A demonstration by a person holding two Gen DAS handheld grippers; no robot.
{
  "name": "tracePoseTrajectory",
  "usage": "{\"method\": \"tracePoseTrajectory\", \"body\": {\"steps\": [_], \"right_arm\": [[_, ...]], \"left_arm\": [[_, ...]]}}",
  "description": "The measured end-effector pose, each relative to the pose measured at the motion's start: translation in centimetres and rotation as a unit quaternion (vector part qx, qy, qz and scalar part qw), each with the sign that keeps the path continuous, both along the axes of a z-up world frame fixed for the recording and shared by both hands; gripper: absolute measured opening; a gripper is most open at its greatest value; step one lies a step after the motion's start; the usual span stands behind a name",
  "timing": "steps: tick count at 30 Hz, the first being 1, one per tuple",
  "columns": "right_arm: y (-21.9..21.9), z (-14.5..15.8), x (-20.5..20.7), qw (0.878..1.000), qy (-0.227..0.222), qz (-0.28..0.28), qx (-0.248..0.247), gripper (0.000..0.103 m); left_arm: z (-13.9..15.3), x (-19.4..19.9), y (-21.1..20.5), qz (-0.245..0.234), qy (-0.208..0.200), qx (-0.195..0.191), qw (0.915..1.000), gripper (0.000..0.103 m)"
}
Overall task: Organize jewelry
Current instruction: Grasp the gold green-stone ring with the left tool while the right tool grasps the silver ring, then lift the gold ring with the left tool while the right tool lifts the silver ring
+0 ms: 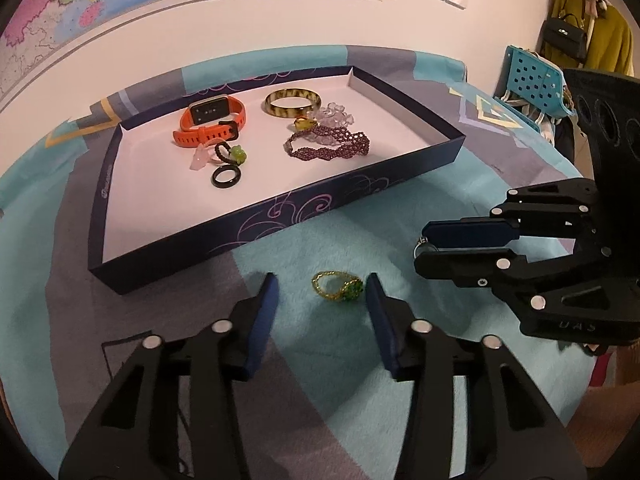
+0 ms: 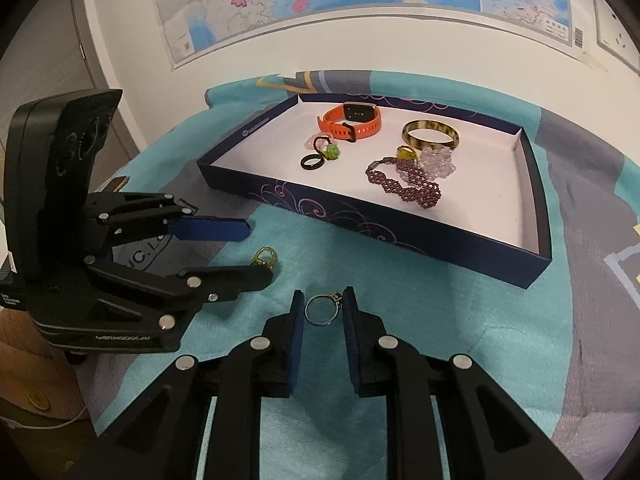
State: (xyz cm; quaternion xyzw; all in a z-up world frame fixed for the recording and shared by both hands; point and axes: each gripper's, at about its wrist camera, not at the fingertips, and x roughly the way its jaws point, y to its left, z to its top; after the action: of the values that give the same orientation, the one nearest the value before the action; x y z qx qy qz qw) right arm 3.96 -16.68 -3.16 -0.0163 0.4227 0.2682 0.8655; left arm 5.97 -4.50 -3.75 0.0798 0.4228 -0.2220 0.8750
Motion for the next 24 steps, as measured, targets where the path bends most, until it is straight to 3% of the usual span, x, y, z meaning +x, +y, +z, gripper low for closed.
{"method": "tracePoseTrajectory", "body": {"steps": [7, 13, 24], "right_arm": [[-0.3, 0.1, 0.0, 1.0, 0.0, -0.002, 0.01, 0.017], [-0.4, 0.3, -0.1, 1.0, -0.001, -0.004, 0.02, 0.017], [-0.4, 0.4, -0.1, 1.0, -0.003, -0.003, 0.03, 0.017]], "left_arm": [[0.0, 0.0, 0.0, 0.006, -0.001, 0.003, 1.0, 0.024], [0.2, -0.4, 0.2, 0.012, 0.0, -0.003, 0.9999, 0.016], [0.6, -0.9, 0.7, 0.023, -0.005, -0.009, 0.9997, 0.016]]}}
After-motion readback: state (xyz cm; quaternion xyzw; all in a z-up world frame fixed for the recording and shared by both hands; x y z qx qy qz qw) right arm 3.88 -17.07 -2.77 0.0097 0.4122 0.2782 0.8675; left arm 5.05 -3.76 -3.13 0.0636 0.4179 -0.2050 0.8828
